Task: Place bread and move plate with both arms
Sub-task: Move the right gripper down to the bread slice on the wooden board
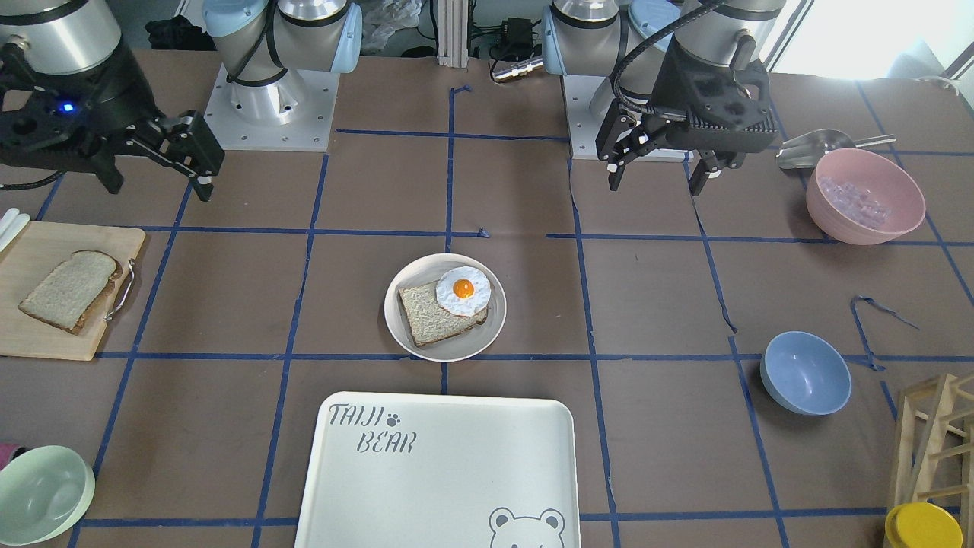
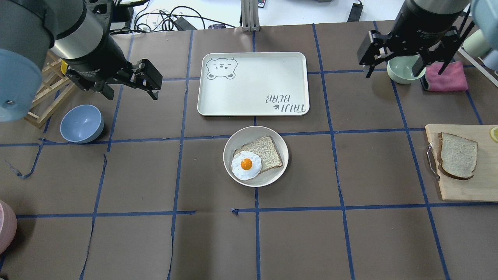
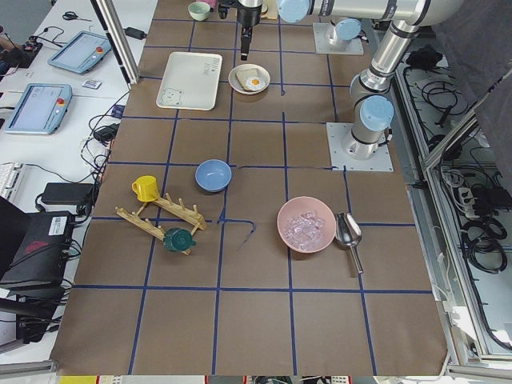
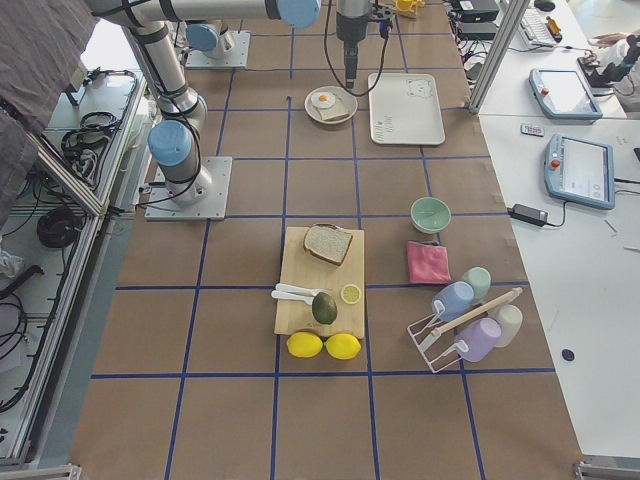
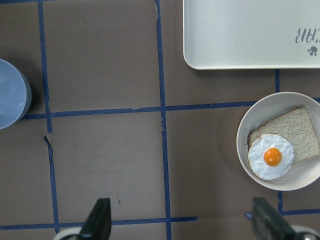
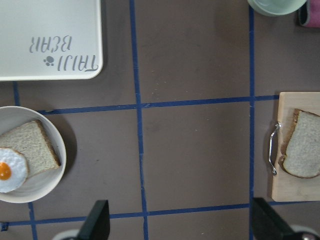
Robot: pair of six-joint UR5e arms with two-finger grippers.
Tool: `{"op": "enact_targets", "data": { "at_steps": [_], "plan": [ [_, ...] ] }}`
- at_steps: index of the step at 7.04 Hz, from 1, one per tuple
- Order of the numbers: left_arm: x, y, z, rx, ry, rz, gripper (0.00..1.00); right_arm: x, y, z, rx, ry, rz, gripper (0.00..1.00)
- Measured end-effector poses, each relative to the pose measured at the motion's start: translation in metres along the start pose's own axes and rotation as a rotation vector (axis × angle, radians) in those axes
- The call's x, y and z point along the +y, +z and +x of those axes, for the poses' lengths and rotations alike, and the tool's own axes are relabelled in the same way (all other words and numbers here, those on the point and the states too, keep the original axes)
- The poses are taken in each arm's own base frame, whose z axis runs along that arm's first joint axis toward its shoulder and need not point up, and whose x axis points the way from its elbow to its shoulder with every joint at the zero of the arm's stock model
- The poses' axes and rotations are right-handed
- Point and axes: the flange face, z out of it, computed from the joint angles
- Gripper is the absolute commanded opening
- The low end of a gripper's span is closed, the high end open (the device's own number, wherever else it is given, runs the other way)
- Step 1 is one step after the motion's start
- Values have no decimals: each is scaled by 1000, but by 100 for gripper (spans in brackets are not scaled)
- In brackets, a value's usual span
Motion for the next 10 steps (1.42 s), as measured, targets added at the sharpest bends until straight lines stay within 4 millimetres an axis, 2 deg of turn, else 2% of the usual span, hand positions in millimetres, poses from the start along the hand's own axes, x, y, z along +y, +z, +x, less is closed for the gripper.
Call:
{"op": "enact_targets", "data": {
  "at_steps": [1,3,4,5,6,8,9,10],
  "plan": [
    [0,0,0,0,0,0,100,-9,23,48,6,-4,-36,100],
    [0,0,0,0,0,0,100,-12,86,149,4,67,-84,100],
    [0,0,0,0,0,0,100,-3,123,188,11,110,-109,100],
    [0,0,0,-1,0,0,100,10,163,213,33,140,-126,100],
    [0,0,0,-1,0,0,100,21,200,222,54,156,-119,100],
    [0,0,0,-2,0,-1,100,29,266,223,71,164,-109,97],
    [0,1,0,-1,0,-1,100,28,291,224,69,164,-116,96],
    [0,1,0,-1,0,-1,100,27,307,225,67,164,-125,92]
  ]
}}
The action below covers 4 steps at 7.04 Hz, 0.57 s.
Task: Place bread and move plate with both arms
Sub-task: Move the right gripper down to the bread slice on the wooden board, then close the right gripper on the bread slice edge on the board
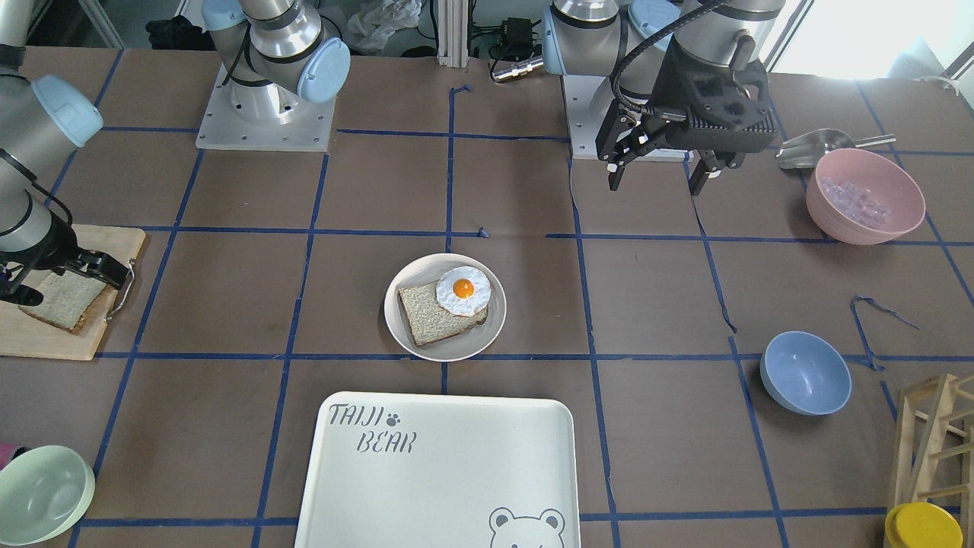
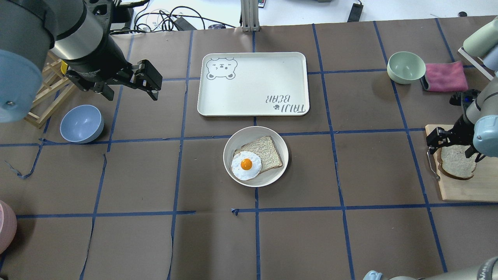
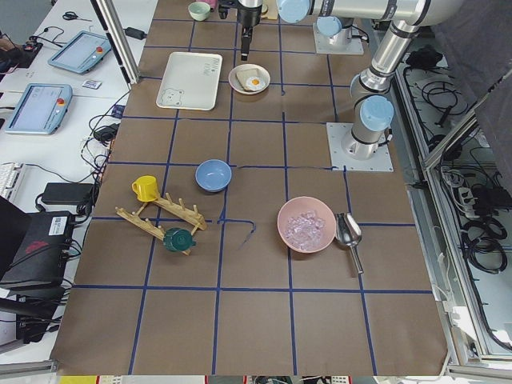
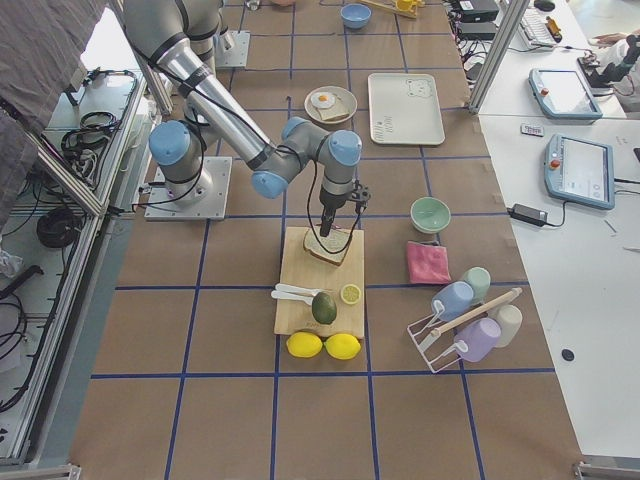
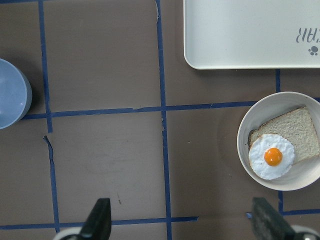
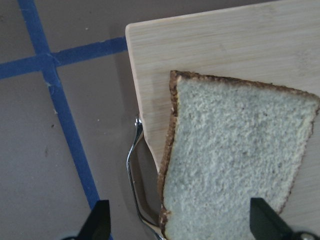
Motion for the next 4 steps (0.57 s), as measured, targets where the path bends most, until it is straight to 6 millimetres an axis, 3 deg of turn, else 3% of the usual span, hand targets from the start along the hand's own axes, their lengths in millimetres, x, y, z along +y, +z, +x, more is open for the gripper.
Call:
{"op": "enact_targets", "data": {
  "at_steps": [4],
  "plan": [
    [0,0,0,-1,0,0,100,-5,17,0,4,0,-10,75]
  ]
}}
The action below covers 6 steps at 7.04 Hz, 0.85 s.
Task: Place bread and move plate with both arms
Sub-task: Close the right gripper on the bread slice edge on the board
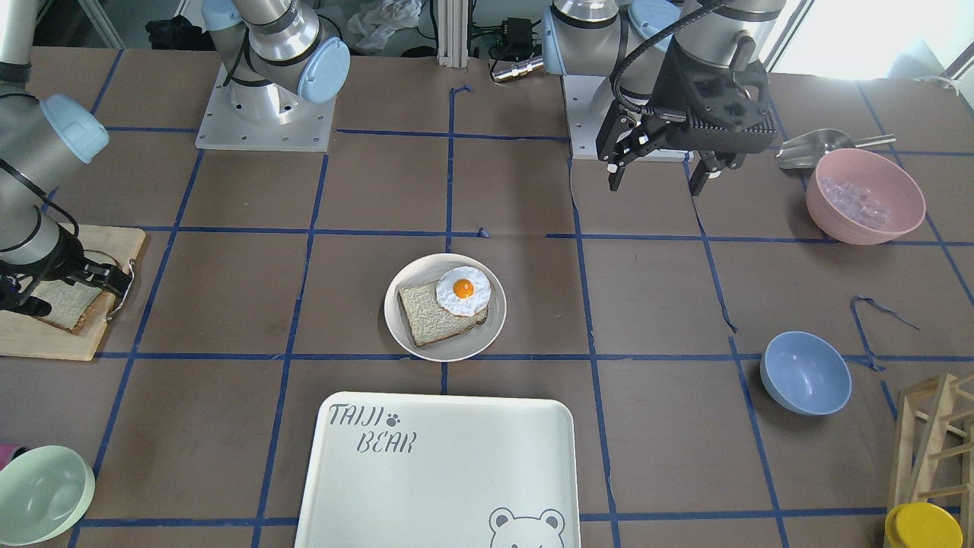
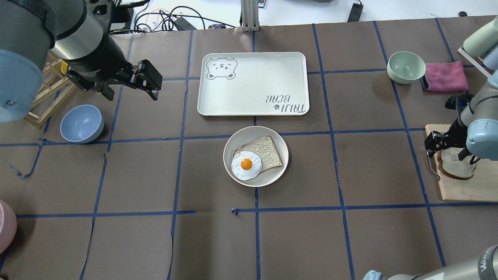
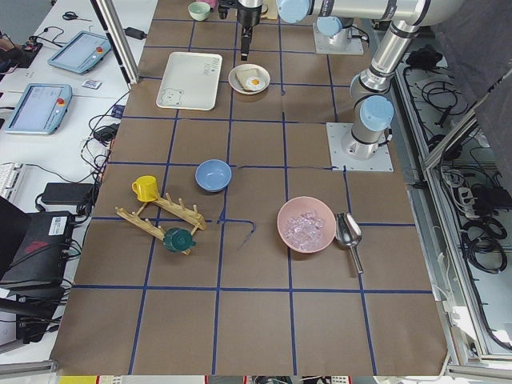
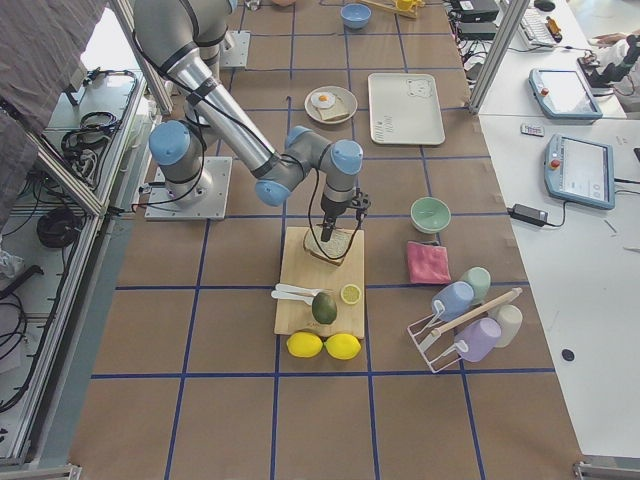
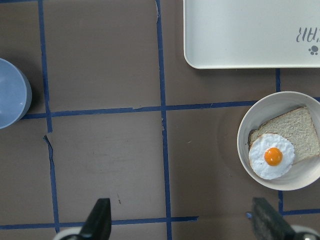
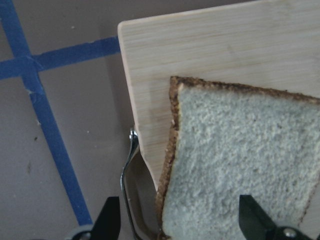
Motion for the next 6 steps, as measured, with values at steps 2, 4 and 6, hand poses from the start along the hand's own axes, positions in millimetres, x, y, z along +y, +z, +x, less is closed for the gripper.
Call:
{"op": "enact_targets", "data": {
  "at_steps": [2,4,6],
  "plan": [
    [0,0,0,1,0,0,100,2,3,-1,-4,-2,-12,52],
    [0,0,0,0,0,0,100,5,6,-2,3,-5,-26,22],
    [0,0,0,0,0,0,100,7,6,0,25,-6,-38,8]
  ]
}}
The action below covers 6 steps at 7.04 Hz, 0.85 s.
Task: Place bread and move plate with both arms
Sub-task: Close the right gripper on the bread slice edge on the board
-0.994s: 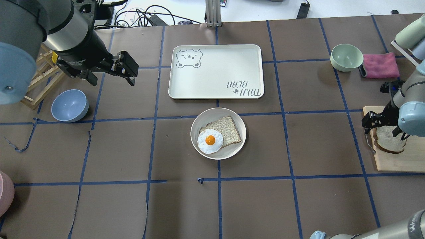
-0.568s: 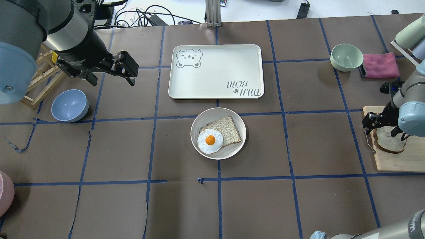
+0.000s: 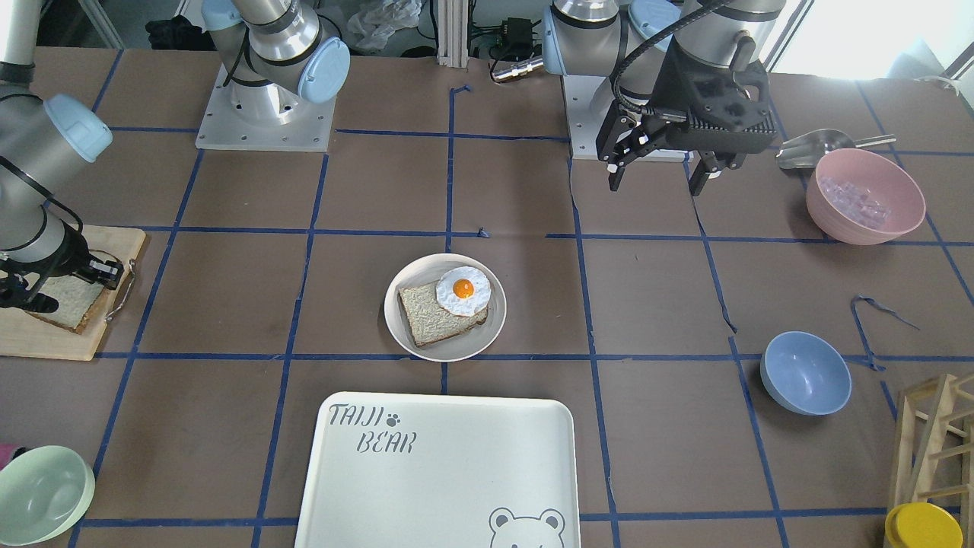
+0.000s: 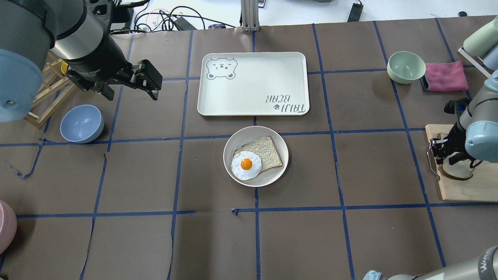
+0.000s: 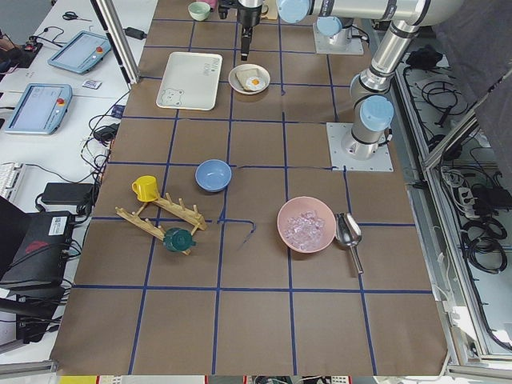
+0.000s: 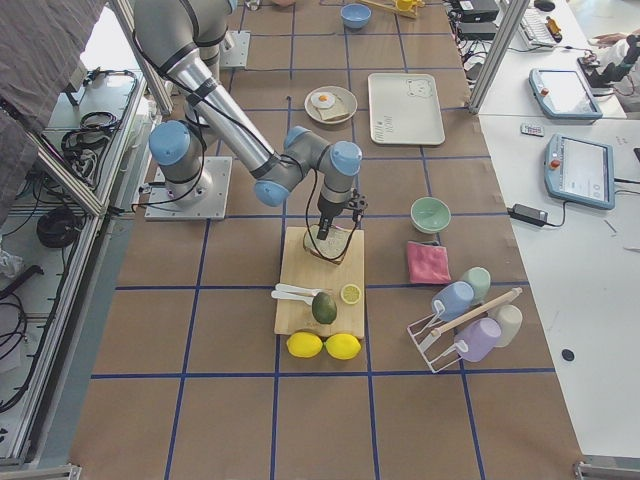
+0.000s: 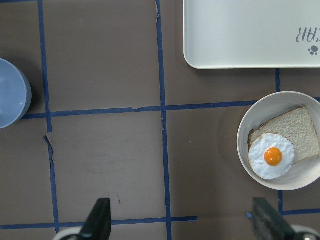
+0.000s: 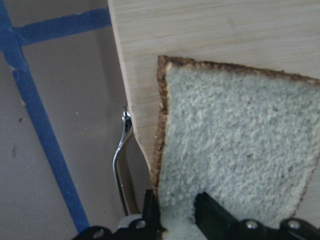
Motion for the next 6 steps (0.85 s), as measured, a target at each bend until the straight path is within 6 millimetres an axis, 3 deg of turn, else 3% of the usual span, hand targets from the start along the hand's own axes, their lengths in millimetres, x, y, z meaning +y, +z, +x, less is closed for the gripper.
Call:
{"op": "enact_targets", "data": {
  "at_steps": [1,6],
  "plan": [
    [0,0,0,0,0,0,100,1,0,0,1,0,-2,0],
    [0,0,0,0,0,0,100,2,-5,1,7,-5,6,0]
  ]
}}
